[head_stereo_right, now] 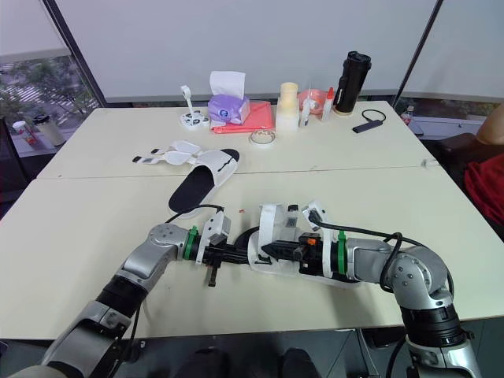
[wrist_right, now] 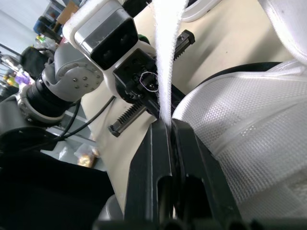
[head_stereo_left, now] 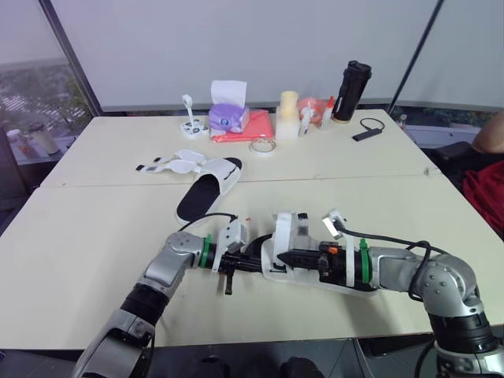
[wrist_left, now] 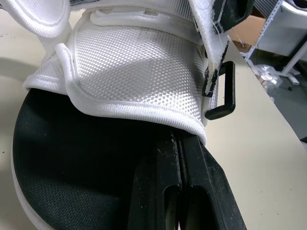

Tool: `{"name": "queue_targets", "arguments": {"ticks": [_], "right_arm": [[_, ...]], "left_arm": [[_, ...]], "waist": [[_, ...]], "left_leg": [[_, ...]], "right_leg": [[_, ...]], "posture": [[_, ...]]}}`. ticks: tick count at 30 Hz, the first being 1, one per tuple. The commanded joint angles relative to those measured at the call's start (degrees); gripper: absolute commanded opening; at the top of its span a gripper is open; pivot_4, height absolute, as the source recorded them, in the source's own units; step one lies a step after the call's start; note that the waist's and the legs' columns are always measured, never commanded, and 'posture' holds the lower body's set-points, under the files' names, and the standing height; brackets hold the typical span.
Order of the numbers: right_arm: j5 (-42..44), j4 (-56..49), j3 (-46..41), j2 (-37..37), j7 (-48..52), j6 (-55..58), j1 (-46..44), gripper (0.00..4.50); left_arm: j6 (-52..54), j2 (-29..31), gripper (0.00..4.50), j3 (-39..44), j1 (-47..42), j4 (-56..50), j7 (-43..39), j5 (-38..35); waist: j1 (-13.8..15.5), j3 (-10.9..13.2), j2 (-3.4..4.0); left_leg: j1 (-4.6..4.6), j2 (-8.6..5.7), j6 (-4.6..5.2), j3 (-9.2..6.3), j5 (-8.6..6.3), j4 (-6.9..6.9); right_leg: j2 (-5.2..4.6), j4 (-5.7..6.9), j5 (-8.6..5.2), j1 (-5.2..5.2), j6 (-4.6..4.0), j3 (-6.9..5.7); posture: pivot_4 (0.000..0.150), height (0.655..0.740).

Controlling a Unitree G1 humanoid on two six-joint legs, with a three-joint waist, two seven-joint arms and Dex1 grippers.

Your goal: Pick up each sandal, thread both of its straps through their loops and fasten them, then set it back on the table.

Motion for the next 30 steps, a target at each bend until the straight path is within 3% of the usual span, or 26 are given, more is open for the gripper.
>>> {"name": "queue_targets", "arguments": {"ticks": [1,7,16,20,28,30], "right_arm": [[3.3,-0.3,-2.4,0.0,-0.9,1.1,-1.7,0.05],[2.3,-1.3,-0.7,-1.3,-0.5,2.2,-0.3,0.05],[-10.5,-2.4,7.9,-6.2,2.4,-4.3,1.1,0.05],[-12.1,-2.0,8.5,-6.5,3.9,-5.7,1.2,0.05],[-12.8,-6.5,10.3,-9.8,12.8,-10.4,1.7,0.05],[-17.1,-7.2,13.6,-12.1,14.5,-12.9,1.7,0.05]], "left_arm": [[1.8,0.7,0.0,-4.2,3.4,4.8,2.3,5.4],[1.8,0.5,0.0,-4.2,3.5,4.6,2.6,5.4],[1.9,0.2,0.0,-4.1,3.8,4.4,3.0,5.1],[1.7,0.2,0.0,-4.1,3.9,4.5,3.2,5.1],[1.5,0.1,0.0,-3.8,3.7,4.8,3.6,5.0],[1.4,0.0,0.0,-3.8,3.5,5.1,3.7,5.1]], "waist": [[0.1,0.0,0.02],[0.1,0.0,0.02],[0.0,-0.1,-0.01],[-0.1,-0.2,-0.12],[-0.1,-0.1,-0.11],[-0.1,-0.1,-0.1]], "left_leg": [[0.0,-0.01,0.0,0.0,0.0,0.0],[0.0,-0.01,0.0,0.0,0.0,-0.01],[0.07,-0.11,0.0,0.02,0.0,-0.01],[0.28,-0.13,0.0,0.01,0.0,-0.02],[0.75,-0.2,-0.02,-0.01,-0.02,-0.21],[0.74,-0.21,-0.02,-0.01,-0.02,-0.25]], "right_leg": [[-0.01,0.0,0.0,0.0,0.0,0.01],[-0.04,0.0,-0.01,0.0,-0.01,0.0],[-0.22,-0.01,-0.05,0.09,-0.02,-0.1],[-0.27,-0.06,-0.09,0.32,0.01,-0.14],[-0.48,-0.3,-0.26,0.82,0.16,-0.18],[-0.52,-0.46,-0.26,0.85,0.16,-0.18]], "posture": [[0.15,0.74],[0.15,0.74],[0.15,0.74],[0.15,0.74],[0.15,0.74],[0.15,0.74]]}}
